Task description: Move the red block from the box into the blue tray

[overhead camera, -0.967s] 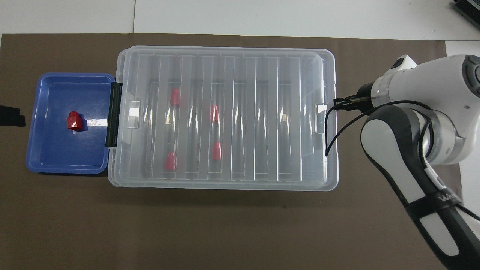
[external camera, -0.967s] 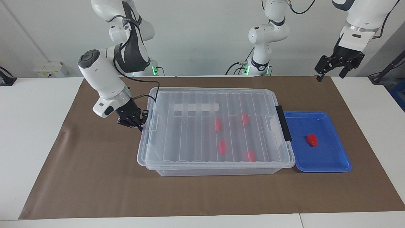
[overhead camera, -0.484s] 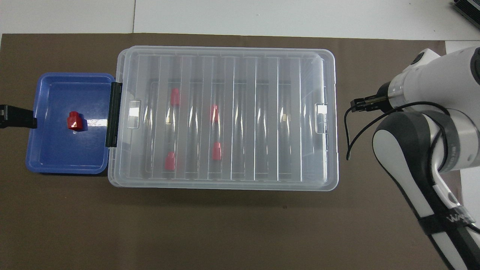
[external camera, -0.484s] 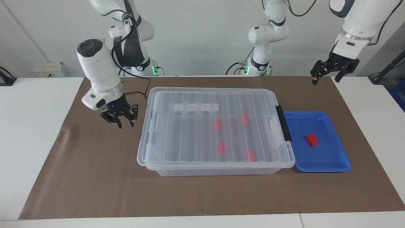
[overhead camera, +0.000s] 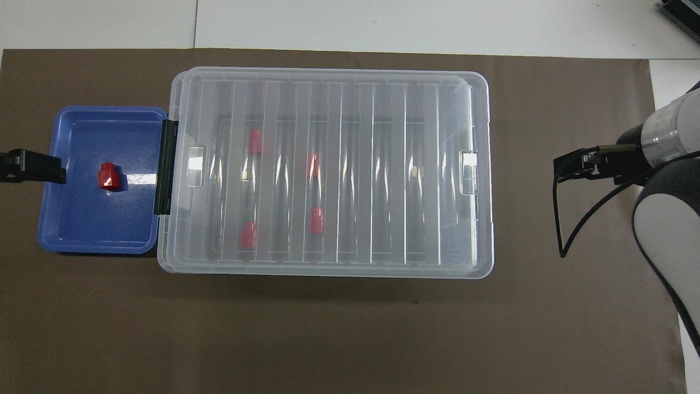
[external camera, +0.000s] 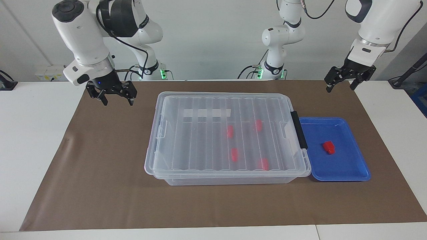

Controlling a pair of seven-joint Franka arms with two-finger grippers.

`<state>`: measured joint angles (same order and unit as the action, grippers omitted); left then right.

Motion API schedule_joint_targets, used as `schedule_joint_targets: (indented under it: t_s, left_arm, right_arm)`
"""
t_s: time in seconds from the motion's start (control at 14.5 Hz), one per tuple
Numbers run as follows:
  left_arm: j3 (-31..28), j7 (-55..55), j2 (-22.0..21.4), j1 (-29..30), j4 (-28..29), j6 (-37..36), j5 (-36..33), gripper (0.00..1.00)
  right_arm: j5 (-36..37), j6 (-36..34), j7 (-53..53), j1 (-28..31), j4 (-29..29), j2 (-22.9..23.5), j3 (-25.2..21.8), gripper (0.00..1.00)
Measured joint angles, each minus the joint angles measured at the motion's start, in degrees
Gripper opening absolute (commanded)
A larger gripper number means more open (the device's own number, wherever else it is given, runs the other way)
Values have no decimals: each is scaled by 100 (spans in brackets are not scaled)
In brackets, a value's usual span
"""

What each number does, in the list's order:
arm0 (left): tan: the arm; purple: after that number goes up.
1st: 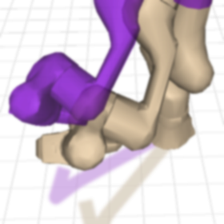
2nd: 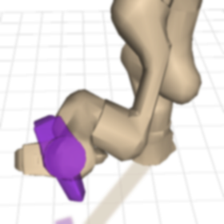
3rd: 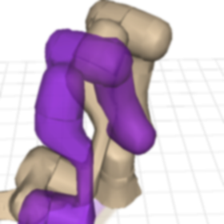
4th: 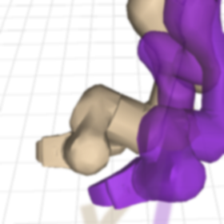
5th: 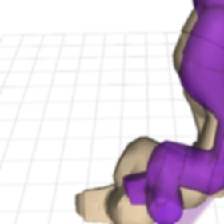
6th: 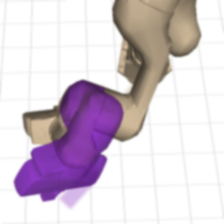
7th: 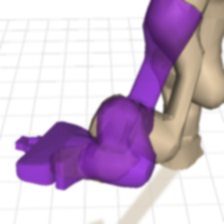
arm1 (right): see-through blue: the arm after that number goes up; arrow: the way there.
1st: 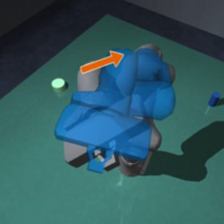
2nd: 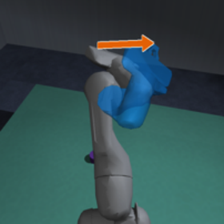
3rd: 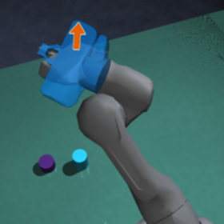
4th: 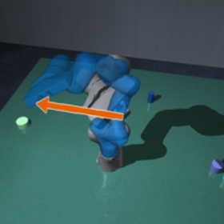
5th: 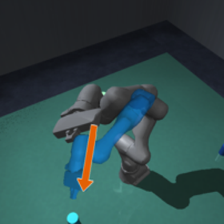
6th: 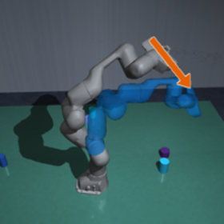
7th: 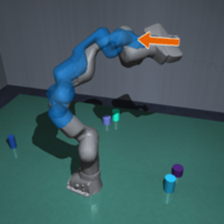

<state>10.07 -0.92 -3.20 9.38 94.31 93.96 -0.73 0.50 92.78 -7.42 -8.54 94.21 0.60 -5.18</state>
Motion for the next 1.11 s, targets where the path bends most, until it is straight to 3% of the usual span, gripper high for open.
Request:
schedule_joint_targets:
  t_s: [0.41,1.11]
  left_arm:
    - [40,-165,244,-352,1,314,120,100]
    - [-69,-185,253,-357,-37,314,120,100]
  right_arm:
    - [0,-329,368,436,-6,-174,-12,100]
    - [5,-329,675,461,-141,-173,-1,100]
